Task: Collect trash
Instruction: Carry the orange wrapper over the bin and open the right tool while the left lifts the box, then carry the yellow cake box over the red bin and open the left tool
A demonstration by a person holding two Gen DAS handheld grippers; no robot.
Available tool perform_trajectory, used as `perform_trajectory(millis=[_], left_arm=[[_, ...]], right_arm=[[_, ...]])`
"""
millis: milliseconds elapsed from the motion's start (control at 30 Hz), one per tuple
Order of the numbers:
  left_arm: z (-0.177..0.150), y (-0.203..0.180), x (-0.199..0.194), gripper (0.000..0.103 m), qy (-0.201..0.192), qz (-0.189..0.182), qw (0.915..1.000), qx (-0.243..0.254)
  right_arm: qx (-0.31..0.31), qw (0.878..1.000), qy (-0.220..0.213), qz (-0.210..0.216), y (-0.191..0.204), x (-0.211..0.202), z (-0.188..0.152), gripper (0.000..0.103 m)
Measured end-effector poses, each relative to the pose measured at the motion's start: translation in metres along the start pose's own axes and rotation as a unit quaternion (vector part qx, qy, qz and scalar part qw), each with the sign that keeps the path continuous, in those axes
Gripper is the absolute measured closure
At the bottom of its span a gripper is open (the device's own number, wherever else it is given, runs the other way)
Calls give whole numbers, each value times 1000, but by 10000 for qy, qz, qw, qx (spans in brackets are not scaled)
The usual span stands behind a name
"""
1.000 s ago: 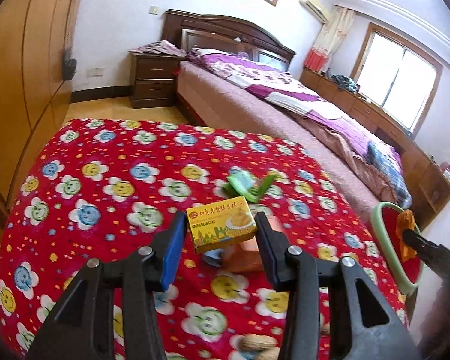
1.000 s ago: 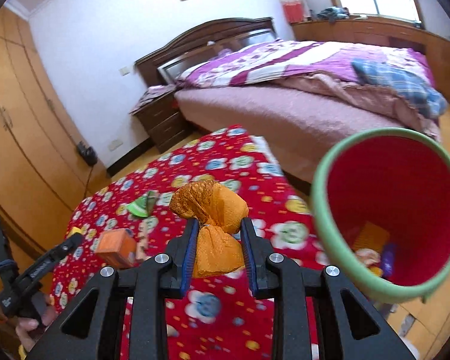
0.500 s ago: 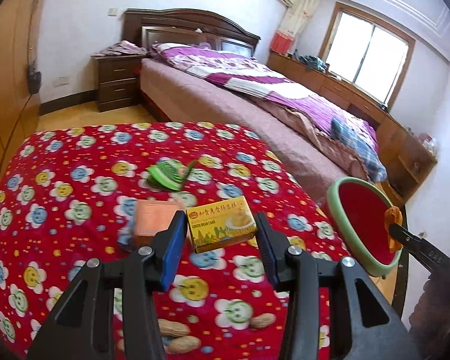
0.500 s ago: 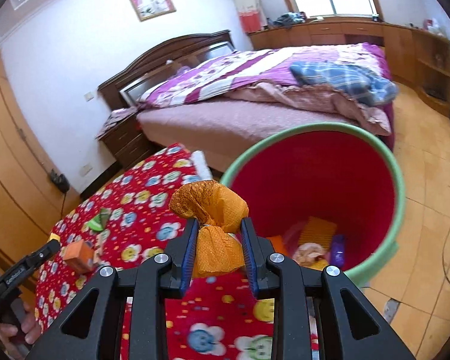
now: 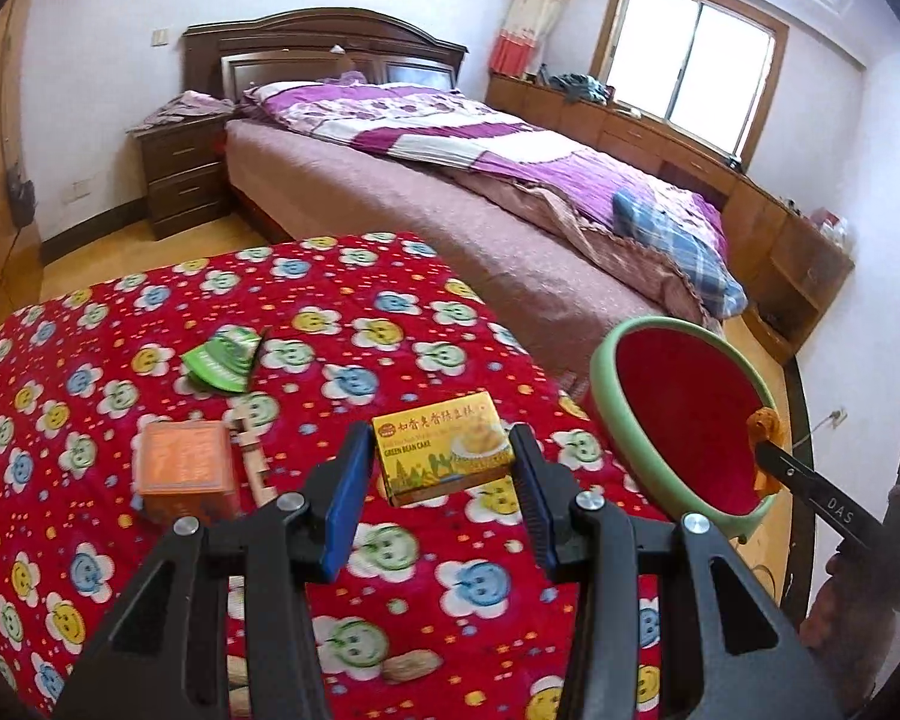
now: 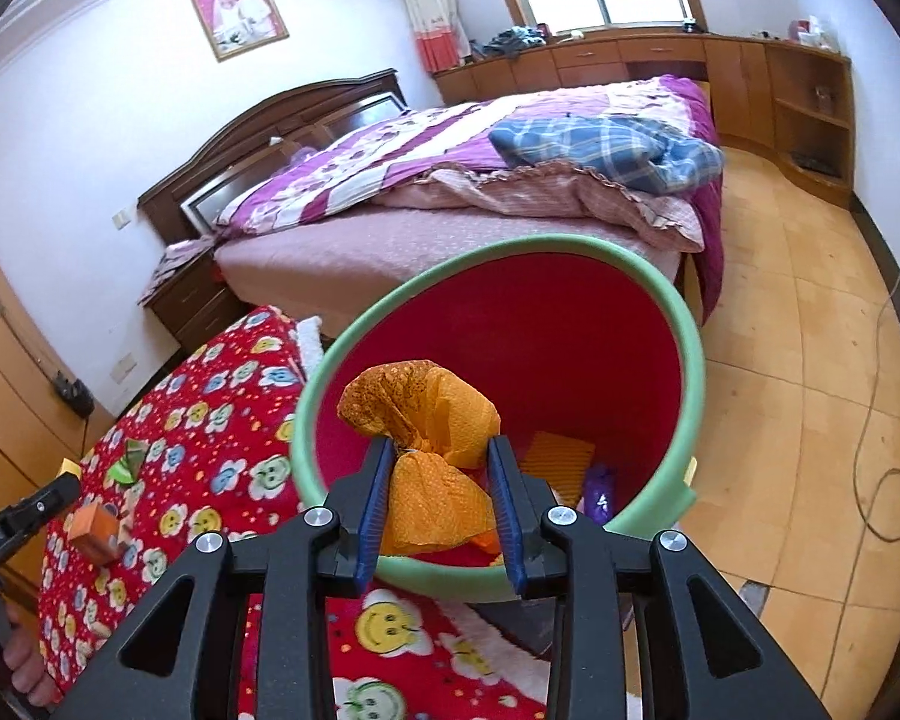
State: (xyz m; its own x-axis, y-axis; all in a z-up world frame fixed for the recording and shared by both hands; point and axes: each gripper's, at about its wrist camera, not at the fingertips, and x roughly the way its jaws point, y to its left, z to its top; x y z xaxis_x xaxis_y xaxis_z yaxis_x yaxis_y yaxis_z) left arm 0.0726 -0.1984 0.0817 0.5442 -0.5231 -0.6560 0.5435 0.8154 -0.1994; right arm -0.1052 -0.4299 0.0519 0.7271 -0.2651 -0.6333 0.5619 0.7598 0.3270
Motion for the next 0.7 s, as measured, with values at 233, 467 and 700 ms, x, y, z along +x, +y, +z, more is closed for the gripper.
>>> perform_trajectory(millis=[233,467,700], left_arm=[[6,-30,14,57,122,-135,9994,309],[12,-60,25,57,170,-267,9978,587],[13,-88,42,57,275,-466,9952,821]], right_arm=[[105,9999,-82,59,-13,0,3,62],[197,9995,-248,87,-25,-3,6,53],[361,9989,-305,30,-41,-6,6,46]])
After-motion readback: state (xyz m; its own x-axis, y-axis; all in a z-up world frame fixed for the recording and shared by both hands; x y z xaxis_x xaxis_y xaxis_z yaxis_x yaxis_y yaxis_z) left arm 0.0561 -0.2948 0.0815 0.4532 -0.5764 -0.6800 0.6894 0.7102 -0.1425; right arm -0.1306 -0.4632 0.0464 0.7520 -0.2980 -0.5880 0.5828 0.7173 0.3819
